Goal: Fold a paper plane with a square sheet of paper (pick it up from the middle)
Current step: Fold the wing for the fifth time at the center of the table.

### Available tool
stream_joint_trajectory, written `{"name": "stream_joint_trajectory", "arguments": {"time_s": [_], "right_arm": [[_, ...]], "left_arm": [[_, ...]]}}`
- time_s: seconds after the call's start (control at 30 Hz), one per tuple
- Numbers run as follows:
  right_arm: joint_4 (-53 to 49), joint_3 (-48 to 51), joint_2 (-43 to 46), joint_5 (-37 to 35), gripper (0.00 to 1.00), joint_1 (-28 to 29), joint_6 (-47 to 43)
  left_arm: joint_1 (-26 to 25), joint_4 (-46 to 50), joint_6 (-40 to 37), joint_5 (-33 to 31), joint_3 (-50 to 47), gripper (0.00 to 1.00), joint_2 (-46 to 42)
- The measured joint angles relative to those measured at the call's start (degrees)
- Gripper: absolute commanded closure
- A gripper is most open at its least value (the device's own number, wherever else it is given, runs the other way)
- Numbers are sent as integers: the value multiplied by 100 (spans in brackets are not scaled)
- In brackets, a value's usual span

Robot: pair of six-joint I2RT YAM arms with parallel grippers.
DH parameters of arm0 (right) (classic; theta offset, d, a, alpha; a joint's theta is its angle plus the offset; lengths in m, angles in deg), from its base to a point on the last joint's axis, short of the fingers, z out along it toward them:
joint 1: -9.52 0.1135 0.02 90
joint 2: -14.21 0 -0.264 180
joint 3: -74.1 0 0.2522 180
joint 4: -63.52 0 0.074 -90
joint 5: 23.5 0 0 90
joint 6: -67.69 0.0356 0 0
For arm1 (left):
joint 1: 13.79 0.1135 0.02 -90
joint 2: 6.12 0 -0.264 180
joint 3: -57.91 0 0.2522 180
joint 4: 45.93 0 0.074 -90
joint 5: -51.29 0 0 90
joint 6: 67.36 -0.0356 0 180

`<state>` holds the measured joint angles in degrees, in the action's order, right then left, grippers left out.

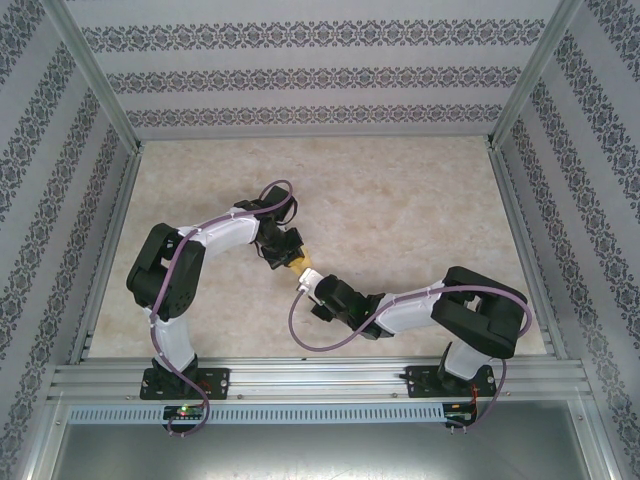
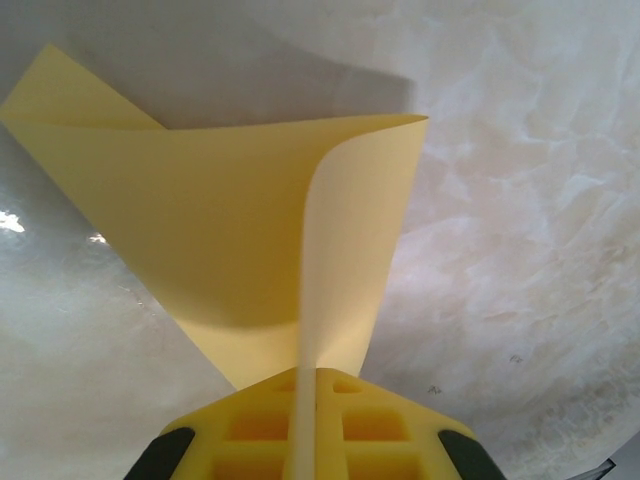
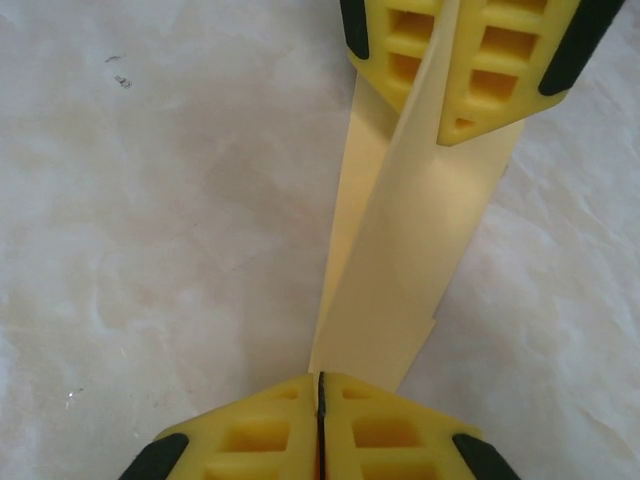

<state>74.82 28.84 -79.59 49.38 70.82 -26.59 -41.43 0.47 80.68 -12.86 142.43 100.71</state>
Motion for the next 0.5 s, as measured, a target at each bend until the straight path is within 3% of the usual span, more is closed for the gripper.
{"name": "stream_joint_trajectory", "arguments": {"time_s": [0.07, 0.23, 0.37, 0.5], "right_arm": [[-7, -2, 0, 7, 94, -2, 70], [-138, -42, 0, 400, 96, -120, 616], [-254, -129, -2, 977, 96, -365, 1307], [-249, -188, -55, 1578, 96, -610, 1967]], "left_arm": [[0, 9, -37, -13, 0, 80, 0], [31, 245, -234, -326, 13, 40, -52], [190, 485, -361, -780, 9, 27, -492], [308, 584, -472, -1231, -50, 26, -1200]]}}
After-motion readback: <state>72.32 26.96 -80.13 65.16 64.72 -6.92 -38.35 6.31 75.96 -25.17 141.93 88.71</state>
